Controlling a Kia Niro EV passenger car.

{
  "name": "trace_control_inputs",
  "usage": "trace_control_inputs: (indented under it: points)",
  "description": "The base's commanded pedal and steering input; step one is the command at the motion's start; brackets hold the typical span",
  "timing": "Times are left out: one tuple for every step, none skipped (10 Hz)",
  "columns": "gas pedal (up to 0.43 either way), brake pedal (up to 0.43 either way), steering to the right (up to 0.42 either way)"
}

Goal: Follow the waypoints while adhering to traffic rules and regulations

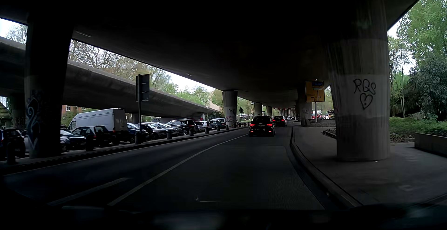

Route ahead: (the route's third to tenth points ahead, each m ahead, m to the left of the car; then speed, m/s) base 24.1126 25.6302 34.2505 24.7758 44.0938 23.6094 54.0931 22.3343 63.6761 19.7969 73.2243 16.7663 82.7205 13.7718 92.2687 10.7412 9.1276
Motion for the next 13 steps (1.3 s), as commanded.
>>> trace_control_inputs:
  points:
    - [0.169, 0.000, 0.042]
    - [0.169, 0.006, 0.043]
    - [0.169, 0.000, 0.043]
    - [0.157, 0.000, 0.044]
    - [0.157, 0.000, 0.043]
    - [0.157, 0.000, 0.043]
    - [0.157, 0.000, 0.043]
    - [0.157, 0.000, 0.044]
    - [0.157, 0.000, 0.043]
    - [0.157, 0.000, 0.044]
    - [0.157, 0.000, 0.044]
    - [0.157, 0.000, 0.043]
    - [0.157, 0.000, 0.043]
